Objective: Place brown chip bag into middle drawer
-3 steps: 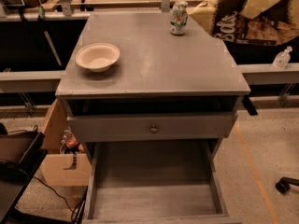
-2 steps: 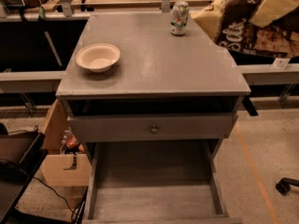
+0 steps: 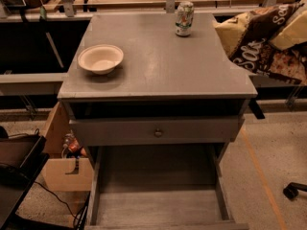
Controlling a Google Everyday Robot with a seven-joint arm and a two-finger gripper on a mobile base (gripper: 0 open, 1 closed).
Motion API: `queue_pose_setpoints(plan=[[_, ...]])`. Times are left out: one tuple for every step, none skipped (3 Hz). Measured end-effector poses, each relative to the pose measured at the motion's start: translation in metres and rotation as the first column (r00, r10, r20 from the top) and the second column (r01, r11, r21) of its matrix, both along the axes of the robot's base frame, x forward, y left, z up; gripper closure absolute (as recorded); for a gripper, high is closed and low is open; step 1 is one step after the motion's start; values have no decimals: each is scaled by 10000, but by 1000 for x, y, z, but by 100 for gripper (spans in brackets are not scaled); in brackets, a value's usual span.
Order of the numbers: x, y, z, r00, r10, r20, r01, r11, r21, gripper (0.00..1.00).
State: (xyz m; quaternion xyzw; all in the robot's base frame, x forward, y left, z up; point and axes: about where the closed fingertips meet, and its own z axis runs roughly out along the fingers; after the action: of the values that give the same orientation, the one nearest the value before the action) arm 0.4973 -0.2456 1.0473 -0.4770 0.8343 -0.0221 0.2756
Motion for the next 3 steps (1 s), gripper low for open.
queue_pose_setpoints(plan=[[0,0,0,10000,1,1,-1,10000,0,100],[-13,0,-20,9999,56,-100,-54,9998,206,100],[-47,-6,-44,9988,73,483,-125,9941,1076,100]])
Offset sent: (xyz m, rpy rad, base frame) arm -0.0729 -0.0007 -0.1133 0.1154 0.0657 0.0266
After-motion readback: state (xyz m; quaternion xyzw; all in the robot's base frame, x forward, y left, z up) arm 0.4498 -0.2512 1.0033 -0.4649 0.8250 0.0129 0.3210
